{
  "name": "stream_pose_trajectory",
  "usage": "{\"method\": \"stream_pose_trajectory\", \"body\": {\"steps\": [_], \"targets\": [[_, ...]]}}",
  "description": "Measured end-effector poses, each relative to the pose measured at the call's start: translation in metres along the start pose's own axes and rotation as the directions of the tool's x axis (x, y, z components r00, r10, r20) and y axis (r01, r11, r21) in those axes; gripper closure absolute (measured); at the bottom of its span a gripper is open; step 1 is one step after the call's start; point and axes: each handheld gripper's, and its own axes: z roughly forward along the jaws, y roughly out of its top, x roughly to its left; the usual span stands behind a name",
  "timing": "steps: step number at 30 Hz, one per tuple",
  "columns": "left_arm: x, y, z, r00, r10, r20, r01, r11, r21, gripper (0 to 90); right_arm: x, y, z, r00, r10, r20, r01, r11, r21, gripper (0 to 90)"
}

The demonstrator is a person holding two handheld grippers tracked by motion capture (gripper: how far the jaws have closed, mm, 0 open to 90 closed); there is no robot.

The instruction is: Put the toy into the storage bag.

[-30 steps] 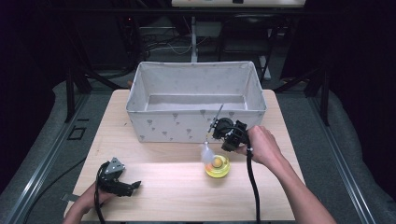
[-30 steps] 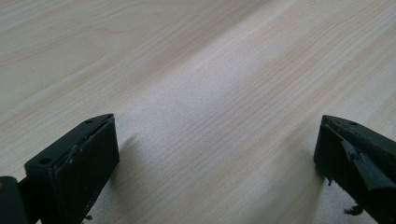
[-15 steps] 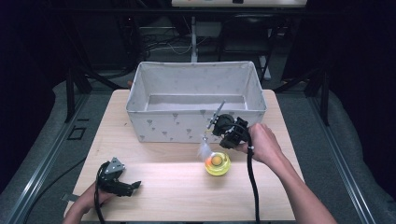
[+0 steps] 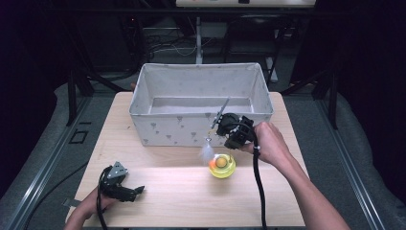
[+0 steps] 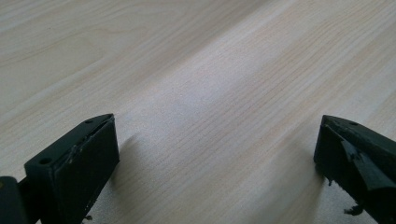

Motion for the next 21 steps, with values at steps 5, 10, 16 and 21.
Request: {"method": "stream_pose_trajectory", "body": {"steps": [5,10,16,21], "targets": [[0.0,0.0,0.0,1.0,-0.001,-0.001,0.001,1.0,-0.001,0.0,0.0,0.003,-0.007,1.0,0.0,-0.006,0.0,1.0,-0.013,88.4],[0.0,0.0,0.0,1.0,-0.001,-0.001,0.001,1.0,-0.002,0.0,-0.001,0.005,-0.014,1.0,-0.003,-0.009,0.002,1.0,-0.028,88.3],[0.0,0.0,0.0,1.0,0.002,-0.003,-0.002,1.0,-0.002,0.0,-0.004,0.008,-0.023,0.9998,0.0,-0.018,-0.001,0.999,-0.043,88.4],[0.0,0.0,0.0,1.0,0.001,-0.002,-0.001,1.0,-0.003,0.0,-0.006,0.012,-0.035,0.9998,-0.002,-0.02,0.001,0.998,-0.055,88.3]]}}
